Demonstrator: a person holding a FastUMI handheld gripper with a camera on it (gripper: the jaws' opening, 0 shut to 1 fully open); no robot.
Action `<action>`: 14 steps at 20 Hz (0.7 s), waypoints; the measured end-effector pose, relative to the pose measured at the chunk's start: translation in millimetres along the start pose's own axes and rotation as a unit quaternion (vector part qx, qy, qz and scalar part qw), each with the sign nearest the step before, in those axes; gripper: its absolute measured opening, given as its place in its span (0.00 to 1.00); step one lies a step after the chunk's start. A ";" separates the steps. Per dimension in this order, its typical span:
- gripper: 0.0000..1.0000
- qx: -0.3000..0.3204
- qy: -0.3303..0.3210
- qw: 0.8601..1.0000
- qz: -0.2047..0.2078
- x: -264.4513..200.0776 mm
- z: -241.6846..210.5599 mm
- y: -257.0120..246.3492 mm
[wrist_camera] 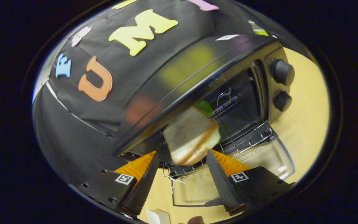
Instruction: Open the toaster oven, put the food inside, and close the toaster oven door.
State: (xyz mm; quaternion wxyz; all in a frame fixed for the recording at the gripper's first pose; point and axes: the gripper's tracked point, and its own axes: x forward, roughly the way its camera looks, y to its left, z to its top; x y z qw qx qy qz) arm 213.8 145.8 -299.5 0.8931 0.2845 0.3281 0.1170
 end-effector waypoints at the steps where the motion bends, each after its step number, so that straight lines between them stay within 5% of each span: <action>1: 0.98 -0.015 0.011 1.000 -0.008 -5.0 -4.4 2.0; 9: 1.00 -0.096 0.009 0.995 -0.020 -83.2 -14.4 27.8; 14: 1.00 -0.199 -0.024 0.978 -0.059 -147.4 -29.3 28.7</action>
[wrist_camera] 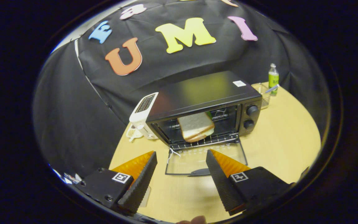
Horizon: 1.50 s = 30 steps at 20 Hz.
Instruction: Open the toaster oven, put the food inside, and close the toaster oven door.
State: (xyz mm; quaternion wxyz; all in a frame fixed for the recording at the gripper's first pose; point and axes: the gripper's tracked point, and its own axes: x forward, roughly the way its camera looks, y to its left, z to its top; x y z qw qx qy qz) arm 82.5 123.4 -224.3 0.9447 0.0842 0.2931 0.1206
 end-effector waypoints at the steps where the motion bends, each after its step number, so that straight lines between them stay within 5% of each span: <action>1: 1.00 -0.013 -0.007 1.000 -0.007 -6.8 -3.3 2.3; 7: 1.00 -0.067 -0.010 0.996 -0.051 -12.3 -55.0 -23.1; 17: 1.00 -0.074 0.060 0.991 -0.090 74.5 -147.3 -66.4; 30: 1.00 -0.058 0.057 0.986 -0.142 116.0 -148.7 -77.3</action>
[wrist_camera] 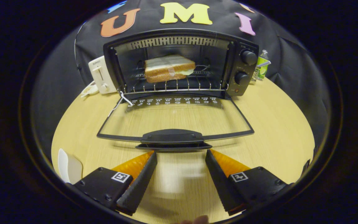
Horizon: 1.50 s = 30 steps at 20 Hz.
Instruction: Open the toaster oven, put the food inside, and close the toaster oven door.
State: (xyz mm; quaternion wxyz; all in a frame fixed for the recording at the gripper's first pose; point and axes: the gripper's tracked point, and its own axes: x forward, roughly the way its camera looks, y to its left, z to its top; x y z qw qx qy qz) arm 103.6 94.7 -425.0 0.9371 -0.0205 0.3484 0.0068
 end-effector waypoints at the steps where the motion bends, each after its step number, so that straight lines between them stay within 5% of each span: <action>1: 1.00 0.000 -0.003 1.000 0.001 -5.7 3.8 0.1; 10: 1.00 0.000 -0.106 0.994 0.017 -68.6 133.9 -1.9; 20: 1.00 0.019 -0.246 0.968 0.038 -216.5 269.7 -2.9; 25: 1.00 -0.003 -0.319 0.947 0.040 -315.3 296.9 -5.0; 30: 1.00 -0.022 -0.356 0.933 0.052 -381.2 273.2 9.7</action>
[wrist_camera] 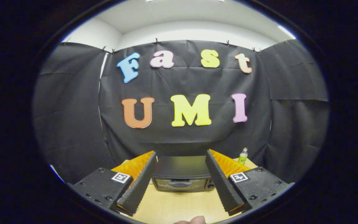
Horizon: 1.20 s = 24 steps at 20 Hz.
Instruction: Open the toaster oven, put the food inside, and close the toaster oven door.
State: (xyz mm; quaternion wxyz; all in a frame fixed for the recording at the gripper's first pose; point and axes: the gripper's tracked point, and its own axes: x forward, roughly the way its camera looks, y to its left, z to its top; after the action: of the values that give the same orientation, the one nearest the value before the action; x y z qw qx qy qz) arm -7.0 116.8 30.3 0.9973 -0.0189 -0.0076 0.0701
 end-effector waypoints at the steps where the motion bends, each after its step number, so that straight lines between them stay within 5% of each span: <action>1: 1.00 0.001 -0.004 1.000 0.004 -10.3 -0.4 5.0; 10: 1.00 0.029 -0.011 1.000 0.002 -68.5 -10.5 7.6; 24: 1.00 0.014 -0.015 1.000 -0.008 -88.6 -9.4 -1.1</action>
State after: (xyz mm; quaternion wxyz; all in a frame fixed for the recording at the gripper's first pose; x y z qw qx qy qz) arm -94.4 103.0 19.9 0.9978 -0.0038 -0.0220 0.0622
